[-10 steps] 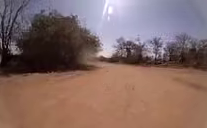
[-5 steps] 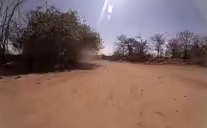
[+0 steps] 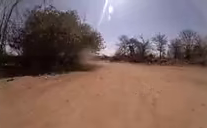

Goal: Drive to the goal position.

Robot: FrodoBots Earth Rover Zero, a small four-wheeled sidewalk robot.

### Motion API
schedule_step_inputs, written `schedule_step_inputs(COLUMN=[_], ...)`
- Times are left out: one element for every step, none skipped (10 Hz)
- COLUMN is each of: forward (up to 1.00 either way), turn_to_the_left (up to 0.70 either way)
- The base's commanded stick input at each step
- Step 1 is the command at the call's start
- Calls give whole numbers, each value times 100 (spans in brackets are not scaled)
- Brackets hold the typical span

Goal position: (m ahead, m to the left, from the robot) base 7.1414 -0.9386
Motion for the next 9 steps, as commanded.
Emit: schedule_step_inputs(forward=[100,100,100,100,100,100,100,100,100], turn_to_the_left=[-14,-3,0,0,0,0,0,0,0])
